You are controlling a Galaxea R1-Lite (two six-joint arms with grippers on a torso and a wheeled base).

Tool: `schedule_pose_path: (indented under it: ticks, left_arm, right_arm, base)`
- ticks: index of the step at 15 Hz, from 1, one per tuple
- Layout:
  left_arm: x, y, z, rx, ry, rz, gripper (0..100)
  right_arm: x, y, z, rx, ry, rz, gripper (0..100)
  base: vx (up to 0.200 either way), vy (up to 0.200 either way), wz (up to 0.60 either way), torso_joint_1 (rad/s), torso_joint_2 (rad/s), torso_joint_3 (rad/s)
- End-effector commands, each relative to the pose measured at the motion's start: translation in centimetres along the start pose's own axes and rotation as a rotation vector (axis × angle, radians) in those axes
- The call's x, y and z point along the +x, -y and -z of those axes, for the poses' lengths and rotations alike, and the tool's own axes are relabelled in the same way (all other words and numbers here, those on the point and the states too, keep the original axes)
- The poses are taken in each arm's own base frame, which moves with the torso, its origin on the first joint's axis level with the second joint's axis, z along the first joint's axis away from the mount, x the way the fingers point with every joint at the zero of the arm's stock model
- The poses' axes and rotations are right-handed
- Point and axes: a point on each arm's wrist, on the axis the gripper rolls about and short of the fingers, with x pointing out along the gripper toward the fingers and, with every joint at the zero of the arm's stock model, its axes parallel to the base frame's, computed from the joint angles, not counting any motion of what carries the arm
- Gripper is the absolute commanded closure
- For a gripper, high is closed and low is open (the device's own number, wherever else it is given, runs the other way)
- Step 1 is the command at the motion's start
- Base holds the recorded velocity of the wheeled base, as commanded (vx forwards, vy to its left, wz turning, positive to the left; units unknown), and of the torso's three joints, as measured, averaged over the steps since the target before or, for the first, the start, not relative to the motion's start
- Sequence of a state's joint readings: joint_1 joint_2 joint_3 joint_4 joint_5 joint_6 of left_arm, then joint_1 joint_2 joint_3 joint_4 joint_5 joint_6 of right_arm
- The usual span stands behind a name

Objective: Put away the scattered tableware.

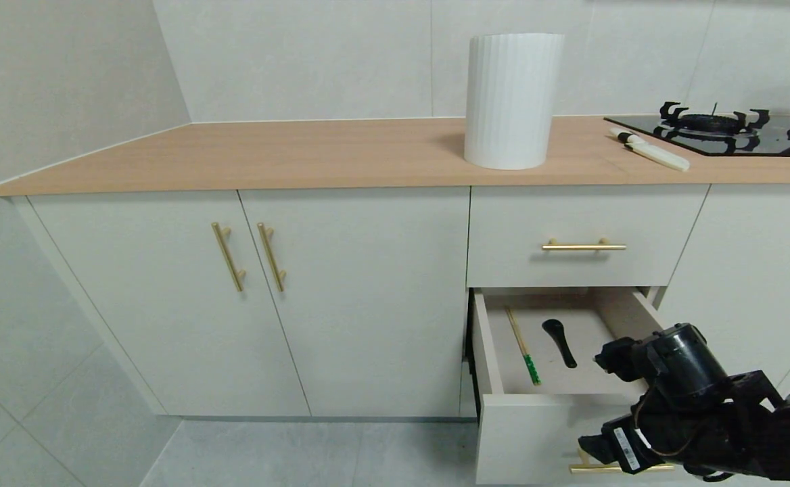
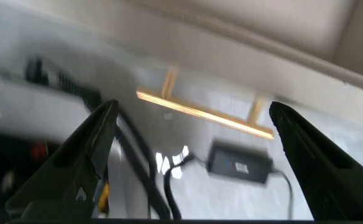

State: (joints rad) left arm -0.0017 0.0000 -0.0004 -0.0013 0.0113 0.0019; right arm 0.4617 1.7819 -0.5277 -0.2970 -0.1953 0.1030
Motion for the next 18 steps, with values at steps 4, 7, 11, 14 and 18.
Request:
schedule_pose_path:
  ticks: [4,7,11,14,18]
  left_arm:
    - [0.0,0.0,0.0,0.0,-0.002,-0.001,0]
    - [0.0,0.0,0.0,0.0,-0.002,0.0,0]
    - [0.0,0.0,0.0,0.001,-0.002,0.0,0]
    - [0.0,0.0,0.0,0.0,-0.002,-0.001,0]
    - [0.0,0.0,0.0,0.0,0.0,0.0,0]
  right_arm:
    - [2.9,0.5,-0.6,0.095,0.054,0.042,0]
    - [4.9,1.3,-1.4,0.169,0.163,0.083,0]
    - [7.7,2.1,-2.0,0.263,0.279,0.13,0]
    - [10.1,2.8,-2.2,0.314,0.396,0.174,0]
    - [12.6,4.4,-2.3,0.372,0.524,0.212,0]
  base:
    - [0.0,0.0,0.0,0.0,0.0,0.0]
    - [0.0,0.0,0.0,0.0,0.0,0.0]
    - [0.0,0.0,0.0,0.0,0.0,0.0]
    - [0.0,0.0,0.0,0.0,0.0,0.0]
    - [0.0,0.0,0.0,0.0,0.0,0.0]
